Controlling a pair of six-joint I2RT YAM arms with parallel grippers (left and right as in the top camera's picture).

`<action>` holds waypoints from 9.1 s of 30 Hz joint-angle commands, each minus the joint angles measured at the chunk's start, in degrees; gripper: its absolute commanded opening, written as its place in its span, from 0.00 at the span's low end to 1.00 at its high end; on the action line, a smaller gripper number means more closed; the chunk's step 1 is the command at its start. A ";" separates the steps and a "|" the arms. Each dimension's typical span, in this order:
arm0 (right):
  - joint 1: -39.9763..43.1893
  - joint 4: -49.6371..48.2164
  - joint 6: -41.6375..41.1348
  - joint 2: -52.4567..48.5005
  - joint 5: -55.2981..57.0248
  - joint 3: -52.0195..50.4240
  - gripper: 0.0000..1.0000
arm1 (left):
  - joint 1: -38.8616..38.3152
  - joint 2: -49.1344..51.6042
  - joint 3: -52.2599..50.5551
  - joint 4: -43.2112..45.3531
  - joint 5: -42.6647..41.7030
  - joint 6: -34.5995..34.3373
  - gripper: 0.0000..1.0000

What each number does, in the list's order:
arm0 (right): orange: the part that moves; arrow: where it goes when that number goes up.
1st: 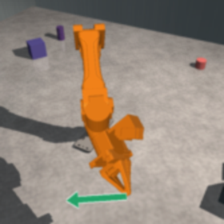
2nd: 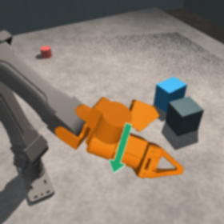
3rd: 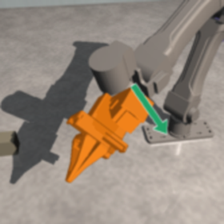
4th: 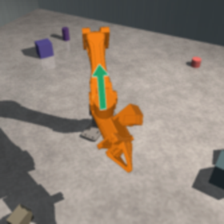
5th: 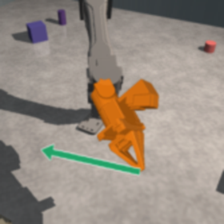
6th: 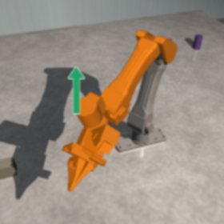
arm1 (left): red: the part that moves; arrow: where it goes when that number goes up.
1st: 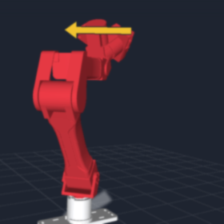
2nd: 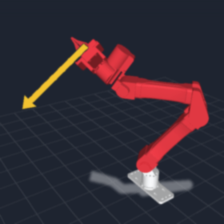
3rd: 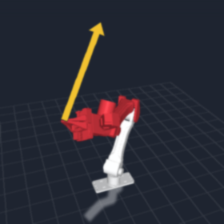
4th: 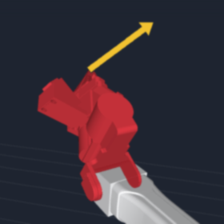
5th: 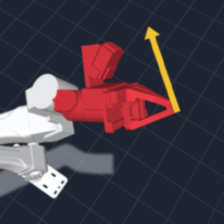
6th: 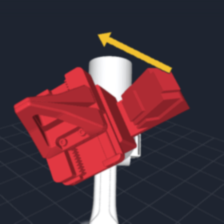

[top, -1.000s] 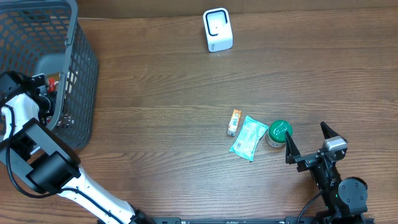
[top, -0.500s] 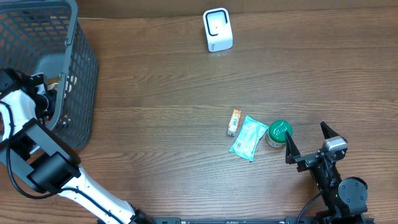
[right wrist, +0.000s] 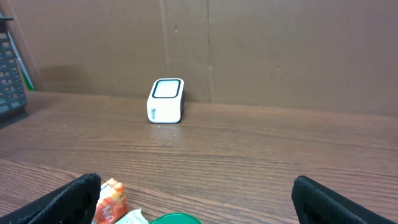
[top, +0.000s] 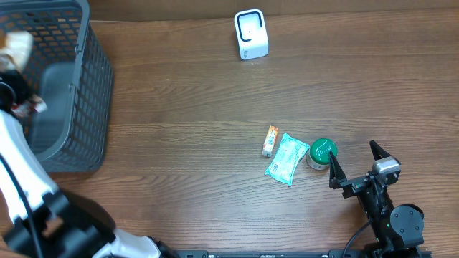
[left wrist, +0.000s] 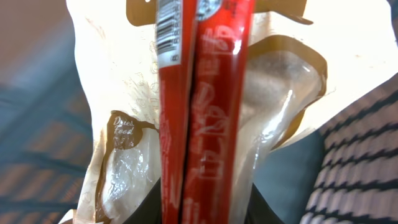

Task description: Scan the item barcode

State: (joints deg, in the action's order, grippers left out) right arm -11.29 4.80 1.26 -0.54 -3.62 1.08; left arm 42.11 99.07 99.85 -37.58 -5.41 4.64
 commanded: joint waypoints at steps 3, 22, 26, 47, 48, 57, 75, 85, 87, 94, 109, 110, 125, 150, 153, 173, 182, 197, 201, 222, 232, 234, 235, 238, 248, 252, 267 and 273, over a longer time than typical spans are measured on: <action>0.11 -0.17 0.11 0.35 0.50 -0.61 1.00 | -0.70 -10.47 1.53 -0.33 -3.58 -11.54 0.09; 0.11 -0.17 0.11 0.35 0.50 -0.61 1.00 | -32.22 -24.76 0.22 -30.14 -9.09 -13.62 0.06; 0.11 -0.17 0.11 0.35 0.50 -0.61 1.00 | -39.45 -24.70 -2.60 -31.10 -5.90 -13.77 0.06; 0.11 -0.17 0.13 0.35 0.50 -0.61 1.00 | -50.14 -22.34 -25.38 -23.76 -2.95 -17.55 0.11; 0.11 -0.17 0.13 0.35 0.50 -0.61 1.00 | -50.45 -22.34 -26.27 -23.39 -2.93 -17.59 0.11; 0.11 -0.17 0.11 0.35 0.50 -0.61 1.00 | -56.87 -22.25 -33.79 -18.05 3.61 -23.50 0.11; 0.11 -0.17 0.11 0.35 0.50 -0.61 1.00 | -68.78 -9.55 -44.06 -4.50 17.86 -36.39 0.12; 0.11 -0.17 0.13 0.35 0.50 -0.61 1.00 | -68.78 -0.59 -44.04 -0.37 16.24 -36.24 0.41; 0.11 -0.17 0.13 0.35 0.50 -0.61 1.00 | -68.76 -0.61 -43.91 -0.26 16.28 -35.91 0.58; 0.11 -0.17 0.13 0.35 0.50 -0.61 1.00 | -68.72 -0.61 -41.59 -2.56 15.89 -35.91 0.75; 0.11 -0.17 0.13 0.35 0.50 -0.61 1.00 | -66.71 -0.63 -31.69 -9.94 11.85 -32.33 0.76; 0.11 -0.17 0.13 0.35 0.50 -0.61 1.00 | -66.27 -0.63 -31.10 -10.71 11.85 -32.04 0.76; 0.11 -0.17 0.11 0.35 0.50 -0.61 1.00 | -60.98 -0.50 -32.87 -13.73 9.84 -28.41 0.64; 0.11 -0.17 0.13 0.35 0.50 -0.61 1.00 | -60.87 -0.50 -39.39 -10.27 5.81 -28.15 0.04; 0.11 -0.17 0.13 0.35 0.50 -0.61 1.00 | -60.87 -0.61 -38.69 -12.20 5.79 -27.69 0.04; 0.11 -0.17 0.11 0.35 0.50 -0.61 1.00 | -60.89 -12.50 -39.04 -20.70 7.50 -31.76 0.04; 0.11 -0.17 0.11 0.35 0.50 -0.61 1.00 | -60.87 -12.35 -39.93 -16.96 7.30 -32.06 0.11; 0.11 -0.17 0.11 0.35 0.50 -0.61 1.00 | -59.01 -10.86 -39.89 -16.46 8.98 -32.33 0.82; 0.11 -0.17 0.11 0.35 0.50 -0.61 1.00 | -53.92 -11.06 -36.37 -17.09 8.98 -31.82 0.88; 0.11 -0.17 0.13 0.35 0.50 -0.61 1.00 | -37.62 -11.02 -34.77 -14.47 11.17 -28.87 1.00; 0.11 -0.17 0.11 0.35 0.50 -0.63 1.00 | -37.62 -11.02 -34.77 -14.47 11.19 -28.87 1.00; 0.11 -0.17 0.11 0.35 0.50 -0.63 1.00 | -37.62 -11.02 -34.77 -14.47 11.19 -28.87 1.00; 0.11 -0.17 0.13 0.35 0.50 -0.61 1.00 | -37.62 -11.02 -34.77 -14.47 11.17 -28.87 1.00; 0.11 -0.17 0.13 0.35 0.50 -0.61 1.00 | -37.62 -11.02 -34.77 -14.47 11.19 -28.87 1.00; 0.11 -0.17 0.11 0.35 0.50 -0.61 1.00 | -37.62 -11.02 -34.77 -14.47 11.19 -28.87 1.00; 0.11 -0.17 0.11 0.35 0.50 -0.61 1.00 | -37.62 -11.02 -34.77 -14.47 11.19 -28.87 1.00; 0.11 -0.17 0.11 0.35 0.50 -0.61 1.00 | -37.62 -11.02 -34.77 -14.47 11.19 -28.87 1.00; 0.11 -0.33 0.02 0.31 -1.22 -0.61 1.00 | -37.62 -11.02 -34.77 -14.47 11.19 -28.87 1.00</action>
State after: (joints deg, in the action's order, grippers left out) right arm -11.29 4.56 1.28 -0.54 -3.88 1.06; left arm 4.38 88.18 64.18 -52.25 4.99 -24.88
